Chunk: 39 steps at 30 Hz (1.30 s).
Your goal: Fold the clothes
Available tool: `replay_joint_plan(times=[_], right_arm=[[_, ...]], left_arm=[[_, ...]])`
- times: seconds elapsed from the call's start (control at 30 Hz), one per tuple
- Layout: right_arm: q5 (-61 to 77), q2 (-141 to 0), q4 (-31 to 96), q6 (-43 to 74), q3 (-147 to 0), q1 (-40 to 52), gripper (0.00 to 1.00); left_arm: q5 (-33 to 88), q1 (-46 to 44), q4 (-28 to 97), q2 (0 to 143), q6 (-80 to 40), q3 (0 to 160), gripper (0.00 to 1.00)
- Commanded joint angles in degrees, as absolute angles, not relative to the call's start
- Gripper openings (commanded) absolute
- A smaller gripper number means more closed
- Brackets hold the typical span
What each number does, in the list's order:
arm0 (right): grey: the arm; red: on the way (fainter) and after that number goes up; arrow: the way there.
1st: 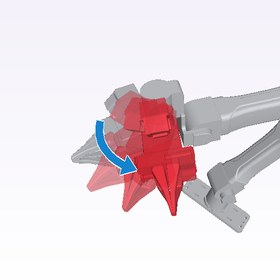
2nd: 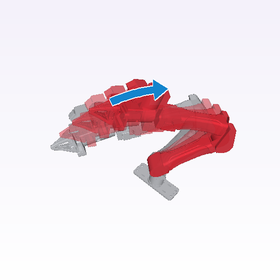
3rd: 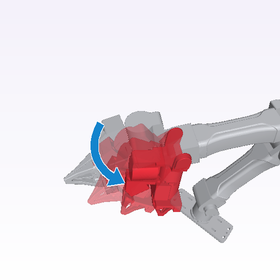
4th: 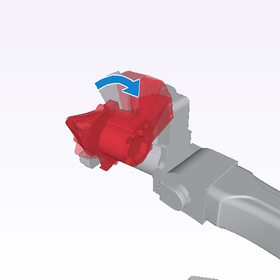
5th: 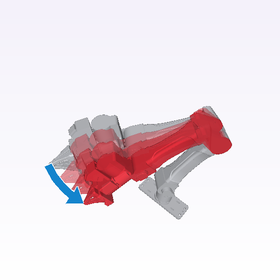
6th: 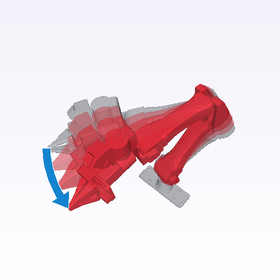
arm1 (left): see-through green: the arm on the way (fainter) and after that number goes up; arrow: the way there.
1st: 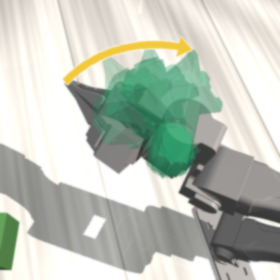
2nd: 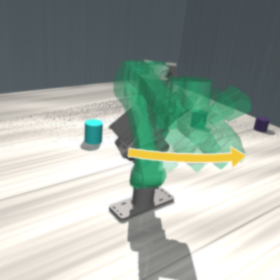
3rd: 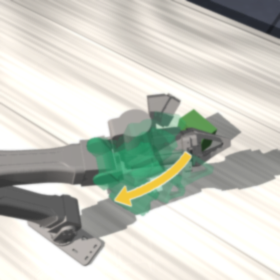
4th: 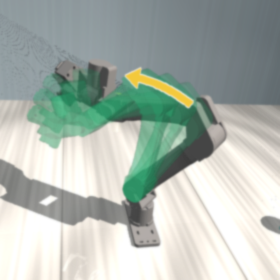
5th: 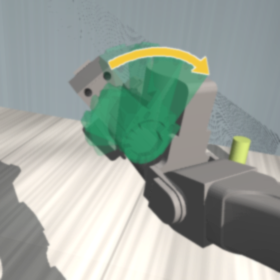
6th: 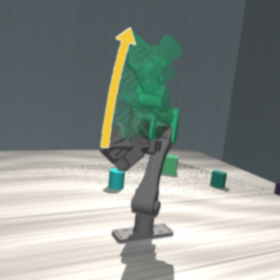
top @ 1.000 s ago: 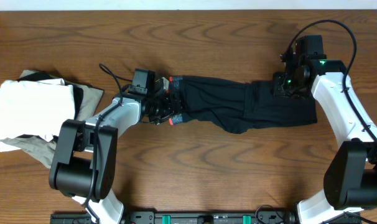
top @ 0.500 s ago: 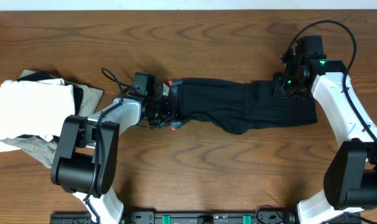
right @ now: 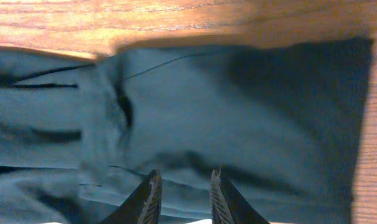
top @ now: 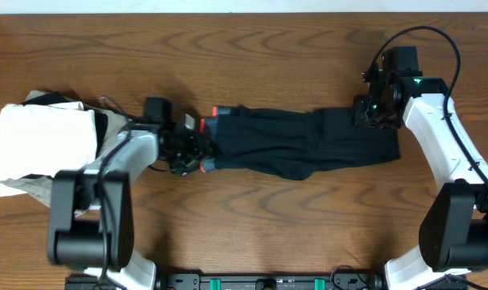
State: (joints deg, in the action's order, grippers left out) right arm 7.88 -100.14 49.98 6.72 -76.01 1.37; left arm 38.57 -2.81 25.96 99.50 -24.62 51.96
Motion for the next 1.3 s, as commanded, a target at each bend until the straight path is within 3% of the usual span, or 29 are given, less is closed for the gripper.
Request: replay_joint_plan(times=[0.0, 0.1, 0.47, 0.67, 0.8, 1.03, 1.27], right_arm=[[7.5, -100.4, 50.2, 5.5, -76.0, 1.4, 0.25], [7.5, -100.4, 50.2, 5.5, -76.0, 1.4, 0.25], [7.4, -100.4, 50.9, 5.0, -76.0, 1.4, 0.26], [7.5, -100.4, 50.9, 5.0, -76.0, 1.4, 0.26], [7.5, -100.4, 51.1, 5.0, -76.0, 1.4, 0.26], [7.4, -100.4, 51.2, 5.0, -76.0, 1.3, 0.26], [7.4, -100.4, 51.5, 4.3, -76.0, 1.0, 0.26]], left_arm=[[36.0, -0.8, 27.8, 95.2, -31.3, 51.7, 0.72], [38.0, -0.8, 30.5, 95.1, -36.8, 51.6, 0.83], [44.2, 1.0, 41.6, 94.7, -38.5, 51.4, 0.85], [46.1, 1.2, 39.8, 94.6, -41.3, 51.0, 0.86], [46.7, 1.2, 32.2, 94.6, -46.8, 48.5, 0.86], [50.0, 1.1, 5.9, 94.6, -63.5, 35.9, 0.86], [50.5, -0.4, -9.4, 94.6, -69.2, 29.5, 0.86]])
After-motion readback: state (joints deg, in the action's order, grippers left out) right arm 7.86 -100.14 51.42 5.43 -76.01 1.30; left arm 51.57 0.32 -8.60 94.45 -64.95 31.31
